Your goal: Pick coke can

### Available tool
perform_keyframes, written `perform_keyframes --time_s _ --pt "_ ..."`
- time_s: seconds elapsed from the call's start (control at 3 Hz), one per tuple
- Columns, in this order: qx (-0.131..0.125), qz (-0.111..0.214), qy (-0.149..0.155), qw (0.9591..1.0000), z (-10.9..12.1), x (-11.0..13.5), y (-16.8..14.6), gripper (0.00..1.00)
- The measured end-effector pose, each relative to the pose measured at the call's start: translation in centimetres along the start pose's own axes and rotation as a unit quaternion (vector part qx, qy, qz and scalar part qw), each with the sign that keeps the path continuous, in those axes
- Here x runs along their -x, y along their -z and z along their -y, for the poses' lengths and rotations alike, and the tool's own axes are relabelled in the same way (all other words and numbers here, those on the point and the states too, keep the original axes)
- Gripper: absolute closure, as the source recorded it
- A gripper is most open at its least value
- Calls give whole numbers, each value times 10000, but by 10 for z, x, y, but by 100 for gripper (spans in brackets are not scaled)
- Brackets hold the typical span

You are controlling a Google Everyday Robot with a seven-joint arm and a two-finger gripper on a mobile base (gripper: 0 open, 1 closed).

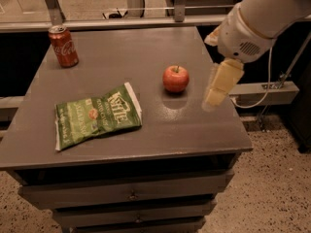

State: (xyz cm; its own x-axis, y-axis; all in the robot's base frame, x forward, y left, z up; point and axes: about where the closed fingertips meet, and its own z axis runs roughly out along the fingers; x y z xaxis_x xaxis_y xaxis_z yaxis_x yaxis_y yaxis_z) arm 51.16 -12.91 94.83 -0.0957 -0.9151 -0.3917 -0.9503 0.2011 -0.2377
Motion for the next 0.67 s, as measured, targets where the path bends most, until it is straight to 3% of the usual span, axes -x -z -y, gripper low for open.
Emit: perform_keyframes --time_s 0.33,0.67 --pt "32 541 121 9985 23 47 -32 0" --pt "23 1031 -114 9946 45 85 -55 0"
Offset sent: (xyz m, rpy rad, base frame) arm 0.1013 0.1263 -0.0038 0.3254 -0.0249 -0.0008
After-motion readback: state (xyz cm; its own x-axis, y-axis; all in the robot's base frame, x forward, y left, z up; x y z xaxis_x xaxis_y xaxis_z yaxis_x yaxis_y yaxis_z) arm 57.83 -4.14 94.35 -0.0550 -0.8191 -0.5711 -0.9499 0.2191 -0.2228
